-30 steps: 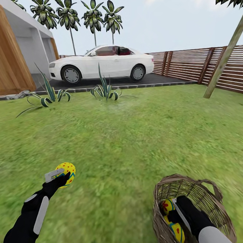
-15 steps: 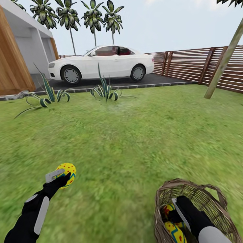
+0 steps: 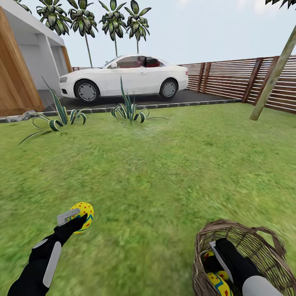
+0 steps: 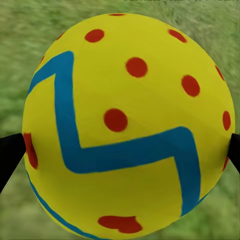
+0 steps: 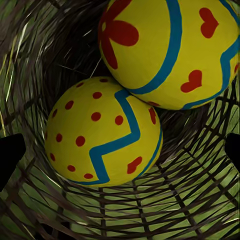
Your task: Take the three Easter eggs out of the wicker basket on the lawn in the garden, then place them on the lawn next to a single tree (choose any tree) so that all three eggs are next to the same tree and none are left in the basket.
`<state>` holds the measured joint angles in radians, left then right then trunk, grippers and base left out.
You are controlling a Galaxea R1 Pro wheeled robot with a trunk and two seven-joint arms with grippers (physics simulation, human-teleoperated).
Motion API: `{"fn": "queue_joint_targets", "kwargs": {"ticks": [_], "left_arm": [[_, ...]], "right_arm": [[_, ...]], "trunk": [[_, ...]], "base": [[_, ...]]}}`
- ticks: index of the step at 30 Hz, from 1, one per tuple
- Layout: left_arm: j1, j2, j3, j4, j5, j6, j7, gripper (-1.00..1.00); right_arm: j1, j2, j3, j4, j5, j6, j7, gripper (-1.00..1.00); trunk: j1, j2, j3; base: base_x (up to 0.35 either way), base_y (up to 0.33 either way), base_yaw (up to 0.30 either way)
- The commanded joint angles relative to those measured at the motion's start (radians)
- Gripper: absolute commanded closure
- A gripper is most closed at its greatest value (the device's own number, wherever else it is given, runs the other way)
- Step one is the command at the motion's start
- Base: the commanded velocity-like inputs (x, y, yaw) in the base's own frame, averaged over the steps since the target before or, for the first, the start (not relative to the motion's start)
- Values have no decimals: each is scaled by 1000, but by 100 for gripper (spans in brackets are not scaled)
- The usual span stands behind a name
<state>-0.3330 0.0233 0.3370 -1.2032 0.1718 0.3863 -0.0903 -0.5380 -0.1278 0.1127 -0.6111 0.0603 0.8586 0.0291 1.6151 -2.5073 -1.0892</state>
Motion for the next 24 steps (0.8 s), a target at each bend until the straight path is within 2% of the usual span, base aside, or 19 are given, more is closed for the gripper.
{"fn": "queue_joint_targets", "kwargs": {"ticks": [1, 5, 15, 21, 24], "left_arm": [[-1, 0, 2, -1, 6, 7, -3, 100], [0, -1, 2, -1, 6, 6, -5, 100], [-1, -4, -1, 5, 5, 8, -2, 100], [-1, -30, -1, 13, 2, 8, -3, 100], [-1, -33, -1, 13, 2, 8, -3, 100]], "right_arm": [[0, -4, 4, -2, 6, 5, 3, -100], [0, -25, 4, -5, -2, 5, 4, -100], [0, -33, 4, -8, -4, 6, 5, -100], [0, -33, 4, -9, -4, 7, 5, -100], [0, -33, 3, -9, -4, 7, 5, -100]], "trunk": [[0, 0, -1], [0, 0, -1], [4, -3, -40], [7, -4, -63], [8, -5, -74]], "base": [[0, 3, 0], [0, 0, 0], [0, 0, 0], [0, 0, 0], [0, 0, 0]]}}
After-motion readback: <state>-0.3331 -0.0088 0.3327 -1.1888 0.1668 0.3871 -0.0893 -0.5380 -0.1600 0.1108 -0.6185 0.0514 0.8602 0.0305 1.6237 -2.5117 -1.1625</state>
